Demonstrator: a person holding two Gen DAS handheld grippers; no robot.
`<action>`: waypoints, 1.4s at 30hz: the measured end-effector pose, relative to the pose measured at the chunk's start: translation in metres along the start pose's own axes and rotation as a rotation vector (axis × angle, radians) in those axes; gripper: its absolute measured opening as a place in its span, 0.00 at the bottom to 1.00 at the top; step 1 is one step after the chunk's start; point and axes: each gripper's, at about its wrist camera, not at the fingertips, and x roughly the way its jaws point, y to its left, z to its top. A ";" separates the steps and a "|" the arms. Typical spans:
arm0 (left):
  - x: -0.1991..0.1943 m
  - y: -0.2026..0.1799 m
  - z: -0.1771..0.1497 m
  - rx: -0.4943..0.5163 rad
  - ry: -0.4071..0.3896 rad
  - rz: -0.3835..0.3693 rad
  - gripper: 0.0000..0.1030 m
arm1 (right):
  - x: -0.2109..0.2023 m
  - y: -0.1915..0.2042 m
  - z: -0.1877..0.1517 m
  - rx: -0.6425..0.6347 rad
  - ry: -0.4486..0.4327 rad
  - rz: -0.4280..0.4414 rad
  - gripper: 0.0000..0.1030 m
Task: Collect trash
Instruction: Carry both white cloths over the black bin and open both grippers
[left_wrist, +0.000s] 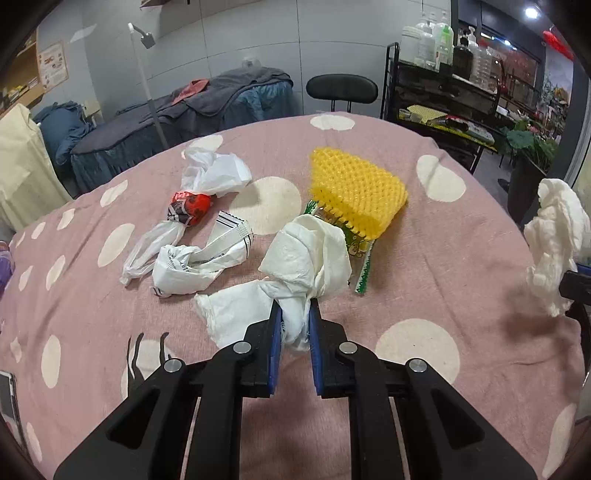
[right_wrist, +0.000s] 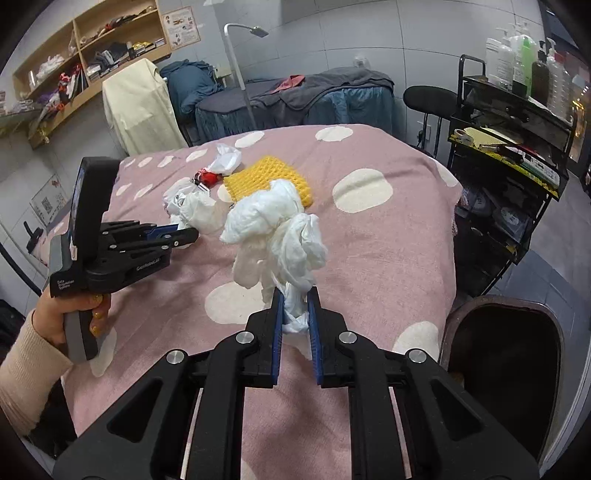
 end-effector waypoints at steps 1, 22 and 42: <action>-0.008 -0.001 -0.002 -0.010 -0.017 -0.009 0.13 | -0.004 -0.002 -0.002 0.006 -0.011 0.000 0.13; -0.086 -0.088 -0.029 0.020 -0.207 -0.136 0.13 | -0.086 -0.062 -0.070 0.184 -0.146 -0.120 0.13; -0.084 -0.167 -0.020 0.104 -0.209 -0.279 0.13 | -0.057 -0.157 -0.144 0.384 0.029 -0.373 0.13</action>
